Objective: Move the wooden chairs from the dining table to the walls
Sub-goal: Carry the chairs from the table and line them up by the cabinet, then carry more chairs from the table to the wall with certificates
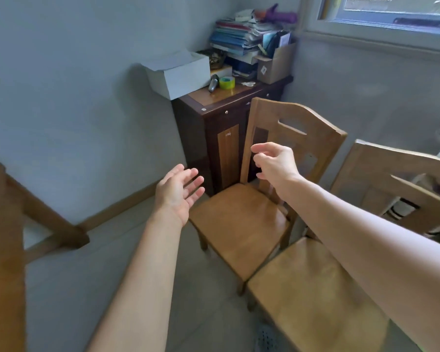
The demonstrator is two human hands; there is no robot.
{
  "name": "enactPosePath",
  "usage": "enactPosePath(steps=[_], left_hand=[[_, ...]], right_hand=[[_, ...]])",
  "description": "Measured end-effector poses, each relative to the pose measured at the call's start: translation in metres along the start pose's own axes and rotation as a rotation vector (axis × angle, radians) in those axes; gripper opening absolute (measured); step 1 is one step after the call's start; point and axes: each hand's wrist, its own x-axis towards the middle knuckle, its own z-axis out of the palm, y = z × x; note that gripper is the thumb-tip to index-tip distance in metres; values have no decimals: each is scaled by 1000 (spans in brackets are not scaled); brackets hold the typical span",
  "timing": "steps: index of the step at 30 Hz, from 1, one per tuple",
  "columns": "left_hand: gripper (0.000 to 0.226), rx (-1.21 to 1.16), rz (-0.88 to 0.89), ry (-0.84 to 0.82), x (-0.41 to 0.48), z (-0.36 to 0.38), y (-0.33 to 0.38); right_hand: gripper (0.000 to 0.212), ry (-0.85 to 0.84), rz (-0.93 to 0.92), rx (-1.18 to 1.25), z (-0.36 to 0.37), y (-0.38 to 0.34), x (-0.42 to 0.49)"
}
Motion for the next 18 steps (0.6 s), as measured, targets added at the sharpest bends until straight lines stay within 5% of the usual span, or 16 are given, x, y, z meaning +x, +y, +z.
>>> enactPosePath(steps=[13, 18], left_hand=[[42, -200, 103, 128, -75, -74, 44], [23, -283, 171, 209, -124, -85, 38]], right_hand=[[26, -209, 17, 161, 54, -41, -61], [28, -330, -10, 168, 42, -46, -86]])
